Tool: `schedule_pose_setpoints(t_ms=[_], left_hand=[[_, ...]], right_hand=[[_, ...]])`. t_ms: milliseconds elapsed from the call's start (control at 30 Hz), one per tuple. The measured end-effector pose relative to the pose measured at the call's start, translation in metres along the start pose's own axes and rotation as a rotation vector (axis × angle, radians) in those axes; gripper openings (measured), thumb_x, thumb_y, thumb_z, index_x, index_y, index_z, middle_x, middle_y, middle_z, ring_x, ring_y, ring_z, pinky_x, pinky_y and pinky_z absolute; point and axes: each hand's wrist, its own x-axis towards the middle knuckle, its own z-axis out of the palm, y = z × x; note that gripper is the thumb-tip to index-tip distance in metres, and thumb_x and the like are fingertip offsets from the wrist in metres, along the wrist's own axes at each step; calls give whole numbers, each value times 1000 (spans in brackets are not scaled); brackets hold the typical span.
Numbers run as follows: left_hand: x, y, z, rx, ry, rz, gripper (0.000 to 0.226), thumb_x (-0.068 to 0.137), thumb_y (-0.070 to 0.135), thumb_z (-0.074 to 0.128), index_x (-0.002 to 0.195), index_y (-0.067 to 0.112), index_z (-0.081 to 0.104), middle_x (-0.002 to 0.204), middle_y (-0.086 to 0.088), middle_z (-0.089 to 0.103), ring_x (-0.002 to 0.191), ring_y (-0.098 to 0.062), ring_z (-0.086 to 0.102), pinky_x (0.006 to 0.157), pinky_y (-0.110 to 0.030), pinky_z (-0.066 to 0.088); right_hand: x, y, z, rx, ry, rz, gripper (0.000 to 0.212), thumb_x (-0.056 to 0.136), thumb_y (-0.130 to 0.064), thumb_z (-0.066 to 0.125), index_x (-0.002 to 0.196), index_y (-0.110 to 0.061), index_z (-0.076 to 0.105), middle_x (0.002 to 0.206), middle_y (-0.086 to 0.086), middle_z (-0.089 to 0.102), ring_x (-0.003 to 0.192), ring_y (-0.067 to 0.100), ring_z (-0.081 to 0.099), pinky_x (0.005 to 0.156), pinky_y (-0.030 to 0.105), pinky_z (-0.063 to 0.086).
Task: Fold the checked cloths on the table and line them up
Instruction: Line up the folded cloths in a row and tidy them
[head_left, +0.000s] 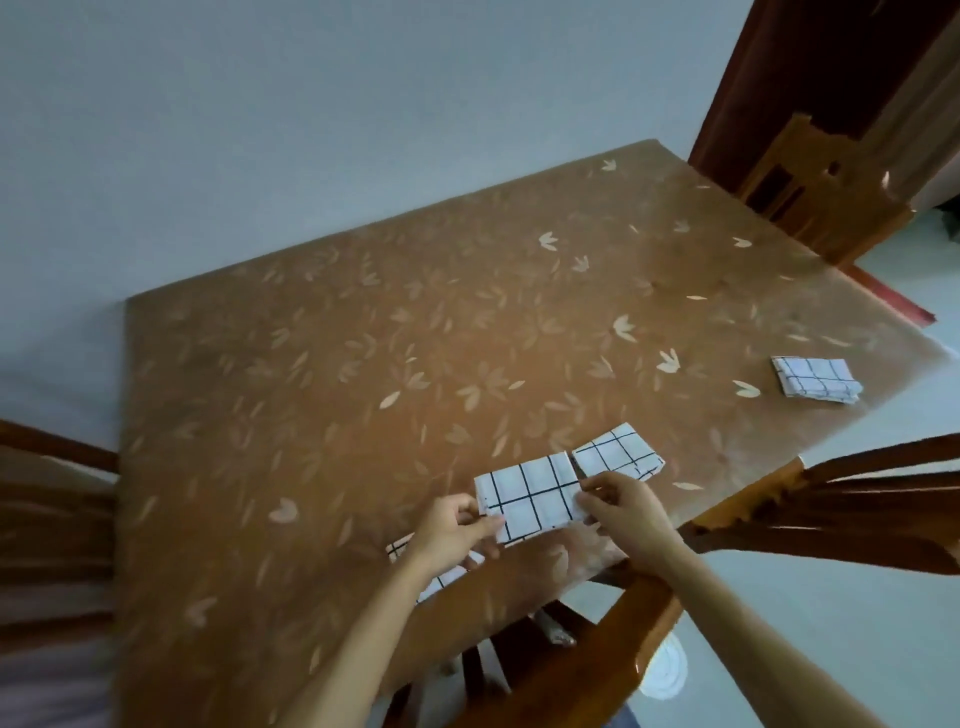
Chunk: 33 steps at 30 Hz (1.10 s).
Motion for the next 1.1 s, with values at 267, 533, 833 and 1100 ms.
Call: schedule_pose_setpoints(t_ms=[267,533,833,1100], left_hand=[[38,-25,29,91,357,-170,22,90,33,72,98,14,66,88,3,71,59,-16,73,53,-29,54],[31,-42,63,131,544,-132,11,94,29,67,99,19,68,88,7,69,48,-8,66,57,-31,59],[-8,-79,45,127,1036,-54,14,95,21,64,107,16,68,102,2,64,86,-10,62,68,-17,46],[-10,-122,20,-26,864,-208,31,90,28,72,116,19,59,103,3,66,86,-9,62,68,-23,49]], right_hand=[[73,19,24,-218,-96,-36,19,91,-23,64,107,-14,65,84,-4,67,84,18,64,72,32,51],[70,22,38,-710,-181,-201,27,101,-34,44,117,-14,54,118,6,55,102,24,61,72,29,51],[57,-1,64,-604,-443,-482,26,99,-31,47,121,-21,55,112,0,64,93,20,65,70,33,53],[32,-14,119,-615,-643,-418,44,95,-28,53,137,-17,45,134,7,57,114,25,60,94,39,51]])
